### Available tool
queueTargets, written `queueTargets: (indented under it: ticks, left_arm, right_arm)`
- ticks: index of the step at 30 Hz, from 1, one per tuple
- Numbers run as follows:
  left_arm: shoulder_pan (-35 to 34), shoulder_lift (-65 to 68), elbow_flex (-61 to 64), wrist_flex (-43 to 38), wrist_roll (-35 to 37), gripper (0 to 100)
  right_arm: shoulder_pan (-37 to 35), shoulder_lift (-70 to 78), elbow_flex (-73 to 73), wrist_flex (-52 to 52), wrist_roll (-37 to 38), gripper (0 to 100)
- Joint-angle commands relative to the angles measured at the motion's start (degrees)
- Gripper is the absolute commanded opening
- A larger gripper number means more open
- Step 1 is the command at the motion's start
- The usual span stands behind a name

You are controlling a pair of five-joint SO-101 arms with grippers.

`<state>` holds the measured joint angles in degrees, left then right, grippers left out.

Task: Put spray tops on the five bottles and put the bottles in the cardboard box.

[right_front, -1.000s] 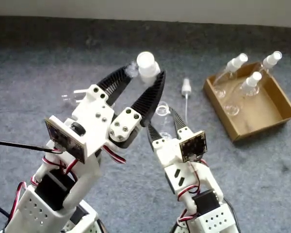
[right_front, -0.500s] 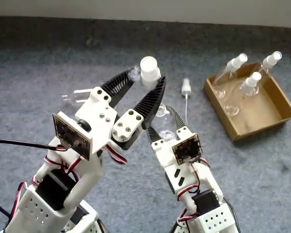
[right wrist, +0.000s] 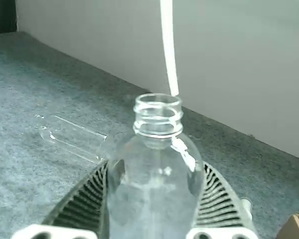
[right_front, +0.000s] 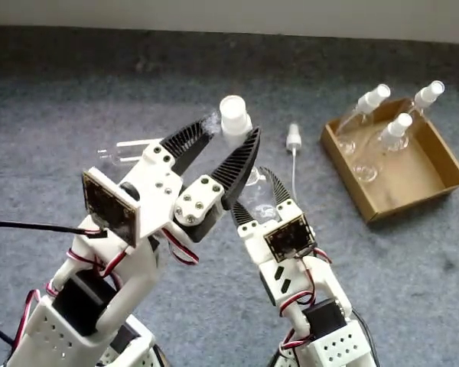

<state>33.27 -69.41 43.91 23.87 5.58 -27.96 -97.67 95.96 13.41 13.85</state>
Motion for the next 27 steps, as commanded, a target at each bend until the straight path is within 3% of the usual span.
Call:
queueTargets:
  ticks: [1,18,27]
  left_arm:
    - [0.92,-3.56,-1.27,0.18,0.53,1]
    - [1.10,-4.44,12.44,-0.35,0.62,1]
    - [1.10,-4.44,28.79,-19.16,0.62,1]
  right_arm:
    - [-0.40,-0.57,6.37,-0.13,0.70,7.7]
    - [-0.40,-0.57,6.37,-0.04,0.70,7.7]
    - [-0.40,-0.57,6.37,0.22,0.70,7.7]
